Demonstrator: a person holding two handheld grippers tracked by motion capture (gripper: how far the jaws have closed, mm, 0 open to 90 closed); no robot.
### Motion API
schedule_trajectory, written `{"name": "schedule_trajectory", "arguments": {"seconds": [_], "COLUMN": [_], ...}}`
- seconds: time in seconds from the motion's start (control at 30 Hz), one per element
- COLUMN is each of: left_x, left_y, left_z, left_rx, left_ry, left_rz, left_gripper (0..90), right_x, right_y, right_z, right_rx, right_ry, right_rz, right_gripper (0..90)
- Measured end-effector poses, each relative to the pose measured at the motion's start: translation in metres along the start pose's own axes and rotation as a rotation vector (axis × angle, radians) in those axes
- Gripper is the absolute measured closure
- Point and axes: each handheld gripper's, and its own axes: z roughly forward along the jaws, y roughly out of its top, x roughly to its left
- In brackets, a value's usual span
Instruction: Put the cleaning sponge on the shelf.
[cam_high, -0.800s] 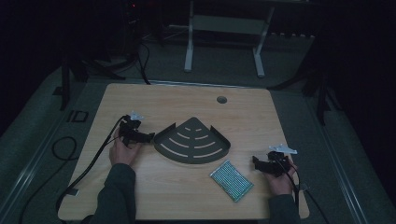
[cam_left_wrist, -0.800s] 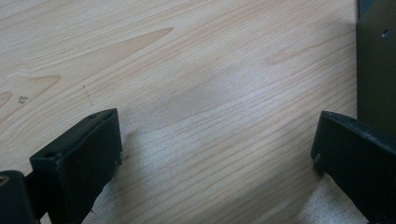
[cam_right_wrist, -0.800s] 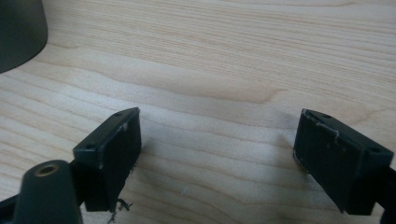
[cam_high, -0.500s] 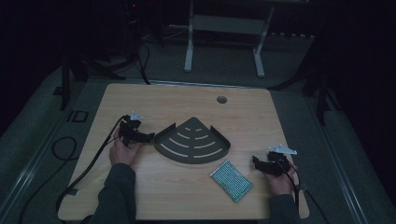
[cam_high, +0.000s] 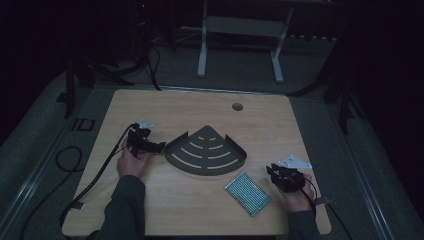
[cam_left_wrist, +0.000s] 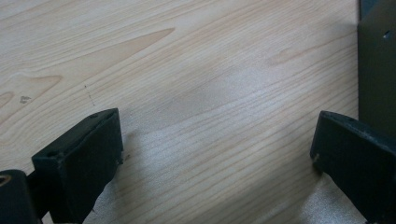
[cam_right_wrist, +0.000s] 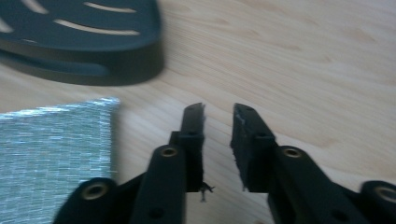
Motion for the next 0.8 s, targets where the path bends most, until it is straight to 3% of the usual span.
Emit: {"name": "schedule_trajectory", "arguments": {"seconds": [0.17, 0.2, 0.37, 0.6, 0.8], "left_x": [0.0, 0.0, 0.0, 0.001, 0.001], "left_y": [0.0, 0.0, 0.0, 0.0, 0.0], "left_z": [0.0, 0.0, 0.0, 0.0, 0.0], "left_rx": [-0.001, -0.001, 0.0, -0.001, 0.0], "left_ry": [0.0, 0.0, 0.0, 0.0, 0.0], "left_rz": [-0.001, -0.001, 0.0, 0.001, 0.002], "left_gripper": [3.1, 3.1, 3.1, 3.2, 3.1], "right_x": [0.014, 0.024, 0.04, 0.05, 0.051], "right_y": [0.007, 0.01, 0.013, 0.003, -0.007], "right_z": [-0.005, -0.007, -0.008, -0.001, 0.005], "right_rx": [-0.002, 0.002, 0.028, 0.093, 0.137], "right_ry": [0.056, 0.092, 0.152, 0.183, 0.197], "right_rz": [-0.035, -0.057, -0.112, -0.159, -0.163], "right_gripper": [83.5, 86.6, 89.0, 88.3, 88.8]}}
